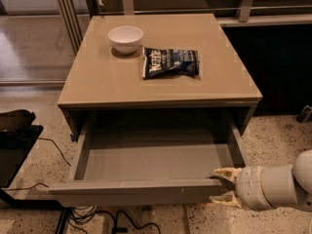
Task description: Open top drawer
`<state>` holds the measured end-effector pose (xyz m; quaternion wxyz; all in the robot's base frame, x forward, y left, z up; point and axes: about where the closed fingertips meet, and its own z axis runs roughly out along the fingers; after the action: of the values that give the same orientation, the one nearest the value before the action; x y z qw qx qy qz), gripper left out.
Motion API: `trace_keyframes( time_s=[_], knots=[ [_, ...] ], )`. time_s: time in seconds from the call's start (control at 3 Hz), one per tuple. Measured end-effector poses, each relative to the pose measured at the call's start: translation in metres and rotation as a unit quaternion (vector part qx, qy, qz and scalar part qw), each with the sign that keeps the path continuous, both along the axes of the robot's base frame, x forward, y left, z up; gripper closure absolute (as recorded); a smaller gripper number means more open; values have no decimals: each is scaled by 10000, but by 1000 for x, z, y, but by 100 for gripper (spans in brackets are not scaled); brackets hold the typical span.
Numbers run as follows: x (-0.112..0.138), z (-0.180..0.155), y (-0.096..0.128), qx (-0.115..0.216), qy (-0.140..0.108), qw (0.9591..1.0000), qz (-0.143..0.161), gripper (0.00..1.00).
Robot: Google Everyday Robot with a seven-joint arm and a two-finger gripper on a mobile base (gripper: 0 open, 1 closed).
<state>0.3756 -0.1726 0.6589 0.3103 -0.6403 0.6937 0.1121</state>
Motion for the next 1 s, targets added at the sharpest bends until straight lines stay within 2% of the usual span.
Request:
trace_keyframes(
  time_s=[0.33,0.67,1.0],
  knots=[
    [-26,5,-9,-18,-10,10000,5,83],
    [-28,8,-10,-20,-14,10000,7,100],
    [-42,12,-4,-4,-34,10000,83,100]
  ],
)
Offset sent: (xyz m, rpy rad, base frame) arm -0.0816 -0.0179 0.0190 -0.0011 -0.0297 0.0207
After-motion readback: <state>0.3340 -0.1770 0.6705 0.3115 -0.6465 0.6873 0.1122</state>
